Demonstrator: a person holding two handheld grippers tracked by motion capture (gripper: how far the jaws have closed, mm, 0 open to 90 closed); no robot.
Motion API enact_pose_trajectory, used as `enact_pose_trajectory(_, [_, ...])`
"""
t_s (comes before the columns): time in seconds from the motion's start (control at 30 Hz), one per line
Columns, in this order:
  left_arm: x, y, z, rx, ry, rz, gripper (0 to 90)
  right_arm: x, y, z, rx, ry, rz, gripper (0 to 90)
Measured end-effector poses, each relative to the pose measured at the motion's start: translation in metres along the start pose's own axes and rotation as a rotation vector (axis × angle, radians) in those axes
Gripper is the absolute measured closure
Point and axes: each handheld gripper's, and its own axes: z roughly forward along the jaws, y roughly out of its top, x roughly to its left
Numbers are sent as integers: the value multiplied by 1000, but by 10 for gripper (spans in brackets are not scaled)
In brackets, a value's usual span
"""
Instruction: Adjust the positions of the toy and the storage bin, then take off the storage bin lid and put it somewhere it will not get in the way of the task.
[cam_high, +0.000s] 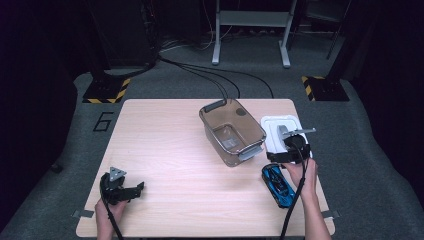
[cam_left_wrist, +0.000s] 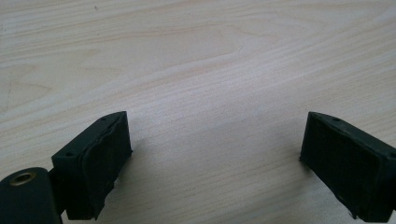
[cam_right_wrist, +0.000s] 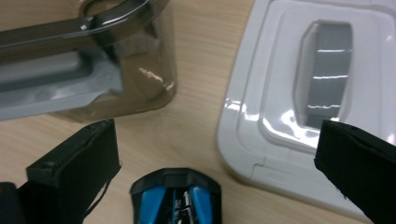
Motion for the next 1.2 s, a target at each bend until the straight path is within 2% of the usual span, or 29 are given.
enact_pose_trajectory(0.07, [0,0,0,-1,0,0,83,4,-4,0,11,21,1,0])
enact_pose_trajectory(0.23, [0,0,0,-1,0,0,83,14,-13,4,75,19,-30,0])
enact_pose_trajectory(0.37, [0,0,1,-10,3,-3,83,20,-20,15,139,27,-23,0])
enact_pose_trajectory(0.6, [0,0,1,-7,1,-2,83,26,-28,37,213,3,-49,0])
enact_pose_trajectory(0.7, [0,0,0,-1,0,0,83,27,-29,42,229,-15,-42,1])
enact_pose_trajectory(0.83, [0,0,0,0,-1,0,83,25,-30,47,242,-20,-36,136])
enact_pose_trajectory(1.03, [0,0,1,-9,4,-2,83,27,-28,54,297,-31,-62,232])
enact_pose_trajectory(1.2, [0,0,0,-2,0,0,83,27,-27,54,303,-39,-69,240])
